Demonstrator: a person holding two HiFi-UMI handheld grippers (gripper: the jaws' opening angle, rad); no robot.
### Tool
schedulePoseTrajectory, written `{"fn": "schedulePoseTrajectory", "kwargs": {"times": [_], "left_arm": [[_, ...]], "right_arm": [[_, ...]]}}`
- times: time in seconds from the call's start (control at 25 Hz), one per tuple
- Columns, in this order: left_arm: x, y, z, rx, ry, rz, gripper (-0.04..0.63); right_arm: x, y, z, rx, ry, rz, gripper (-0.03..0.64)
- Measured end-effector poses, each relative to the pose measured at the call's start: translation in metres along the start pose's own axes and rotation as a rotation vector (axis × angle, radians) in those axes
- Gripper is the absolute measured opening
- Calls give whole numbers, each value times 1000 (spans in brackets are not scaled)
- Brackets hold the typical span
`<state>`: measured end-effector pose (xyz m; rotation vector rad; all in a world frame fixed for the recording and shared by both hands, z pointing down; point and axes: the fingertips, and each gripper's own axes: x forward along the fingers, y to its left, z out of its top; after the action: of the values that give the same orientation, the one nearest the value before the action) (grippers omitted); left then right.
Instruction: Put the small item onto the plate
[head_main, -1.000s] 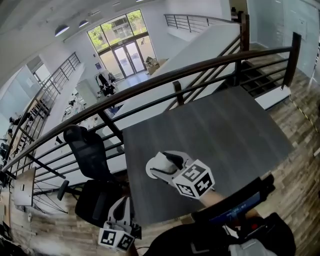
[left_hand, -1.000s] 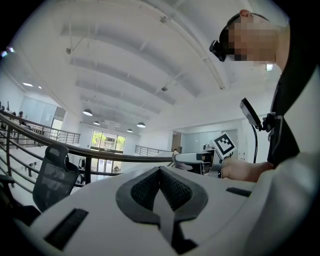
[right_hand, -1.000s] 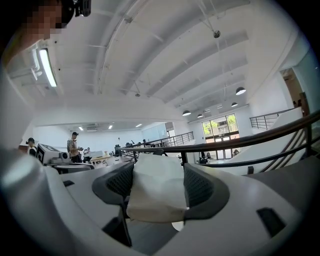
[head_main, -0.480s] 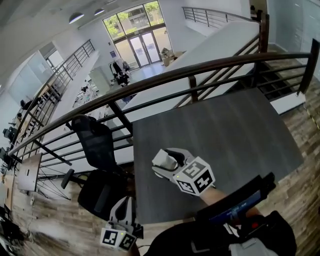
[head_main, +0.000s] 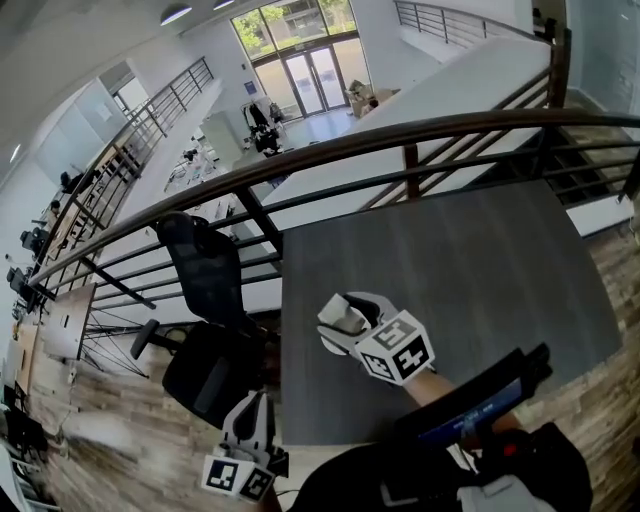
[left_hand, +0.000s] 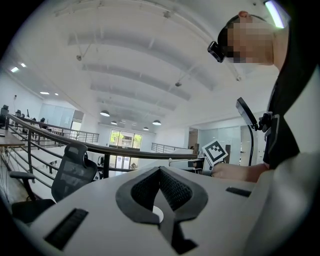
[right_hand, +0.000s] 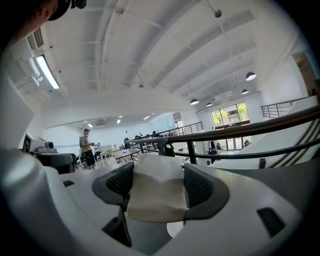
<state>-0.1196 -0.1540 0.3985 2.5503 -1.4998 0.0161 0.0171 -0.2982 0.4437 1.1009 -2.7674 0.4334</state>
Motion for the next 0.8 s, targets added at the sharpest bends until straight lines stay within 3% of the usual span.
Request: {"fn": "schedulePoseTrajectory", "kwargs": {"times": [0.16,0.36,0.8], "left_arm": [[4,-2,2,-17,32,30,3],[13,2,7,-44,-36,19,3],[17,8,-7,-62,13,74,3]], "right_arm": [[11,-19,-7,16,17,-12,318],[36,-48,-28,3,51,-42,318],[83,-88,-111,34,198,-53,318]]}}
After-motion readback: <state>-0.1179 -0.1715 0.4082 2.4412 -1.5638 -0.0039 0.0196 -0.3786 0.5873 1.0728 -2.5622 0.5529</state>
